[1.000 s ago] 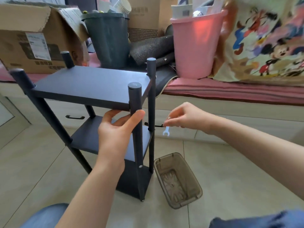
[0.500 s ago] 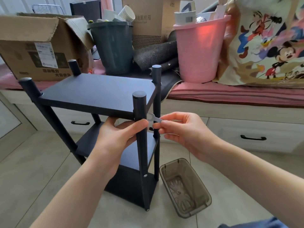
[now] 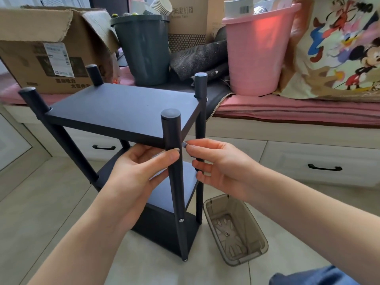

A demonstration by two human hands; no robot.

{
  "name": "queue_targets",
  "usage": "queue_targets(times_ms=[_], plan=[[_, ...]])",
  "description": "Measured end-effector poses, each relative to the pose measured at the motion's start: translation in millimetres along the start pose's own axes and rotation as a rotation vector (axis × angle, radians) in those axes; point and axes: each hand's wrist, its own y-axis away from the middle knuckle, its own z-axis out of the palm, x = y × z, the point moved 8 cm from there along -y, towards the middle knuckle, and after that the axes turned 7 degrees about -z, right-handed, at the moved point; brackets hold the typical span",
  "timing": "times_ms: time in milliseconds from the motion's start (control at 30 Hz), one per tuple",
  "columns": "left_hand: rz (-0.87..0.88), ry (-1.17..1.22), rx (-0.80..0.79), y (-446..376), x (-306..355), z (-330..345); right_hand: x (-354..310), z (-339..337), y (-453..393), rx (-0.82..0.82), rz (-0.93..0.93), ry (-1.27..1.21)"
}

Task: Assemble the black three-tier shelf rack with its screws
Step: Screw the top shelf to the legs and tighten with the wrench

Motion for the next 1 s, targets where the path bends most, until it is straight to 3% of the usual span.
queue_targets(times_ms=[267, 567, 1000], plan=[[0.017, 0.080, -0.052, 0.2, -1.6, 4.5, 0.8, 8.7, 0.2, -0.029, -0.017, -0.055], [0.040, 0.100, -0.082, 2.7, 1.6, 8.4, -21.4, 10.9, 2.0, -0.085, -0.250, 0.133], [0.036, 0.121, -0.085, 4.1, 3.6, 11.5, -35.3, 12.2, 6.1, 0.008, -0.466, 0.401]])
